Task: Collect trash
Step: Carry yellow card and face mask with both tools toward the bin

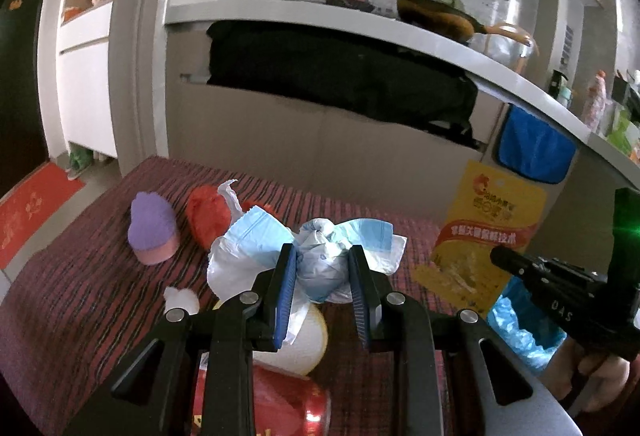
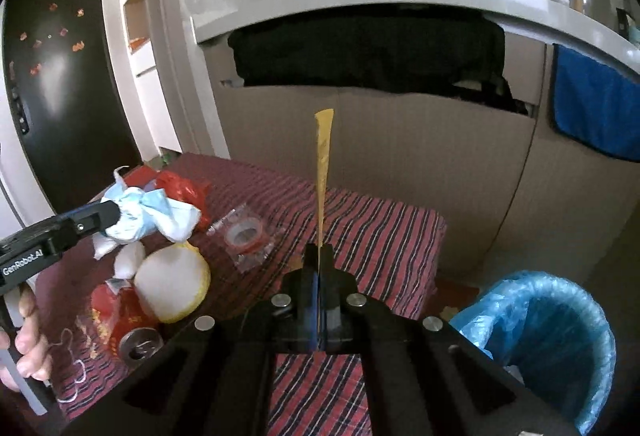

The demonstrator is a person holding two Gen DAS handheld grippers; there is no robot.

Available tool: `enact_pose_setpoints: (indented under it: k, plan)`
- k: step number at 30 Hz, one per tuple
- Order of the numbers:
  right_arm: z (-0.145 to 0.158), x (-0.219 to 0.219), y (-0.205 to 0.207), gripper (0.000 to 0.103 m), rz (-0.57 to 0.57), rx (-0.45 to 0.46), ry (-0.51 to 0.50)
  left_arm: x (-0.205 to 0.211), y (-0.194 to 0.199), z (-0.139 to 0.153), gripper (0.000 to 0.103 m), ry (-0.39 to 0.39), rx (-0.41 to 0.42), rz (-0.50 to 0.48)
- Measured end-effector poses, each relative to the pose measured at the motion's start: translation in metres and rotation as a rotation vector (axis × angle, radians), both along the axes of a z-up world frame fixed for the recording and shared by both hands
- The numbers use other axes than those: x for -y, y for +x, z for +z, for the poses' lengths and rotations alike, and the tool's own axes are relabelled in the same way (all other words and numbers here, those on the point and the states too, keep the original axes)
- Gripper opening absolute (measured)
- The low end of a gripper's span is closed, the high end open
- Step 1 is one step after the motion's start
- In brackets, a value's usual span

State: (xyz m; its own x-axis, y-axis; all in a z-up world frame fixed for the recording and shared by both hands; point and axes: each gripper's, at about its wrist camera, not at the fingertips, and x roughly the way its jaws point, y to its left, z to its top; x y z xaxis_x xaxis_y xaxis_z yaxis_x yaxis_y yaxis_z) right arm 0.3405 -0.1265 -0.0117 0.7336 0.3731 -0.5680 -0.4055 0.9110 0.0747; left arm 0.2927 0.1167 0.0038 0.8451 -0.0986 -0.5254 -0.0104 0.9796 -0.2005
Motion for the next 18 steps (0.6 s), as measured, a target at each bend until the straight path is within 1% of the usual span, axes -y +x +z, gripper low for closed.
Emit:
enact_pose_setpoints:
  k: [4, 10, 13, 18]
  plan:
    - [0.007, 0.007, -0.009, 0.000, -0.002, 0.015, 0.022, 0.009, -0.003, 0.012, 0.027, 0.023, 0.019, -0.013]
    - [0.027, 0.023, -0.022, 0.000, -0.025, 0.068, 0.039, 0.033, -0.005, 0.033, 0.027, 0.053, 0.062, -0.048]
    - [0.039, 0.037, -0.028, 0.000, -0.046, 0.100, 0.042, 0.053, -0.003, 0.044, 0.027, 0.062, 0.087, -0.081]
    - [0.058, 0.072, -0.043, 0.000, -0.106, 0.161, 0.039, 0.100, -0.001, 0.059, 0.027, 0.078, 0.129, -0.161]
